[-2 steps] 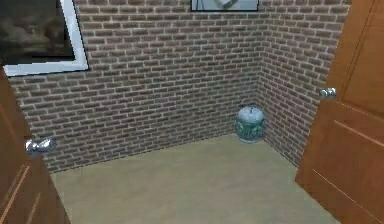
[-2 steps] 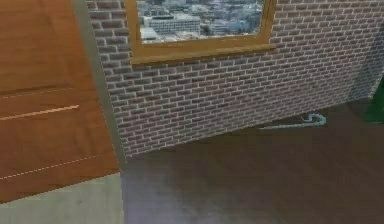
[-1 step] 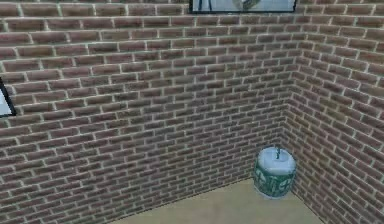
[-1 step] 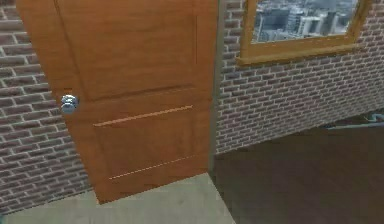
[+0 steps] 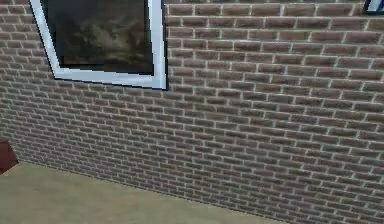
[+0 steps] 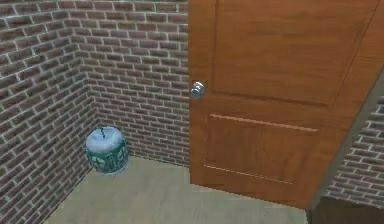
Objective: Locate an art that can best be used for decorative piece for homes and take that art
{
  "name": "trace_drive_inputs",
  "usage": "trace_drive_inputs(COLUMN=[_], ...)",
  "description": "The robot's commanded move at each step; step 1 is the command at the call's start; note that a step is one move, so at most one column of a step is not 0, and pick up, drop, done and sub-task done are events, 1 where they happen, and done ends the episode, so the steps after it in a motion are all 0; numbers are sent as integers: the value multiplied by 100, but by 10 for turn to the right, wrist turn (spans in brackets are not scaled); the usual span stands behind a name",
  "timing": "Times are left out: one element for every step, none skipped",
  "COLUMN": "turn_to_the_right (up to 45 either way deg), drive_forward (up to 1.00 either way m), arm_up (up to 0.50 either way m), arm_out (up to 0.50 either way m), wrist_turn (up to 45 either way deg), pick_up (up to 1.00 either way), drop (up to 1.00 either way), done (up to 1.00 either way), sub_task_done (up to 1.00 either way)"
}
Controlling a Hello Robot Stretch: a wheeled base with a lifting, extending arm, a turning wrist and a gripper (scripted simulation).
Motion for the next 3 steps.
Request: trace_drive_inputs(turn_to_the_right=[0, -450, -90], drive_forward=[45, 0, 0], arm_up=[0, 0, 0], arm_out=[0, 0, 0], wrist_turn=[0, 0, 0], pick_up=[0, 0, 0], drop=[0, 0, 0], done=[0, 0, 0], sub_task_done=[0, 0, 0])
